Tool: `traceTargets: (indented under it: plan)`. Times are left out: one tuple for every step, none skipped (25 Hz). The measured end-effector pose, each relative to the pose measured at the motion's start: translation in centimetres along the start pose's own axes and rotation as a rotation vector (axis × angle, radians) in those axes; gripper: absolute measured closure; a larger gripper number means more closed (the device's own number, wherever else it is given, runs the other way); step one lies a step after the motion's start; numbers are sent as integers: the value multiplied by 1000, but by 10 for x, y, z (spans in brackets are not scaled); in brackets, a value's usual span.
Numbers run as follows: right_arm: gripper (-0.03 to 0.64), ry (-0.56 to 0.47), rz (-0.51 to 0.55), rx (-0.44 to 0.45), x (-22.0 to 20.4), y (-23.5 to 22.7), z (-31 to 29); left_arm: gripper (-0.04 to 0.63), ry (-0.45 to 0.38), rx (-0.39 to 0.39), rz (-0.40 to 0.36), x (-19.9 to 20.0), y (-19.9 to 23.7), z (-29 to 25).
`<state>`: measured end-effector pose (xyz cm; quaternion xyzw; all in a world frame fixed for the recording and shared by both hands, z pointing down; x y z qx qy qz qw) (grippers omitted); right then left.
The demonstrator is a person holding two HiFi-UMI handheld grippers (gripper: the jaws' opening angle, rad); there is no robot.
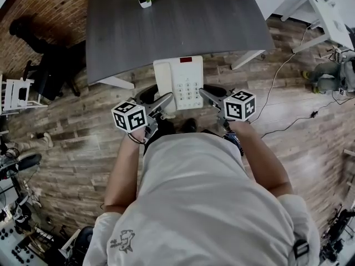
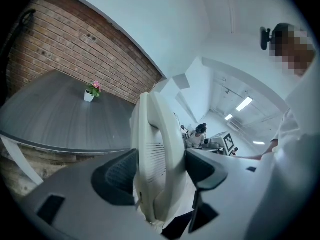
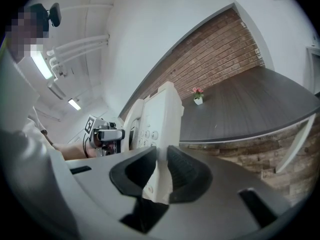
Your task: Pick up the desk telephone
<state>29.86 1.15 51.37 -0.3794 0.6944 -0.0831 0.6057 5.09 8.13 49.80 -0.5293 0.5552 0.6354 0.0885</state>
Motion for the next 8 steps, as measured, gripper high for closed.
traceTargets:
  plan:
    - [538, 0, 2, 2, 0, 0, -1, 276, -2, 1, 1, 0, 0, 0]
    - [538, 0, 3, 3, 0, 1, -2, 276, -3, 2, 2, 0, 1, 1]
    - [538, 0, 3, 4, -1, 2, -3, 276, -4, 4, 2, 0, 2, 3]
    - [538, 0, 2, 4, -1, 3, -4, 276, -4, 5, 2, 0, 3, 5]
    - [538, 0, 1, 4, -2, 4, -6, 276, -4, 6, 3, 0, 4, 6]
    - [538, 0, -1, 4, -2, 4, -7, 276, -4, 7, 5, 0, 5, 7]
    - [538, 0, -2, 4, -3, 5, -8, 276, -4, 7, 6, 1, 6, 8]
    - [538, 0, -3, 5, -3, 6, -9, 276, -3, 8, 8, 1, 6, 9]
Point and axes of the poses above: the fingertips, and each gripper's own axes: z backward along the fingers, y to its left, x out of its top, the point moved 8 cm from there along z, backward along the fingers, and after that the axes turned 12 degrees about -y, right-handed, at the moved point
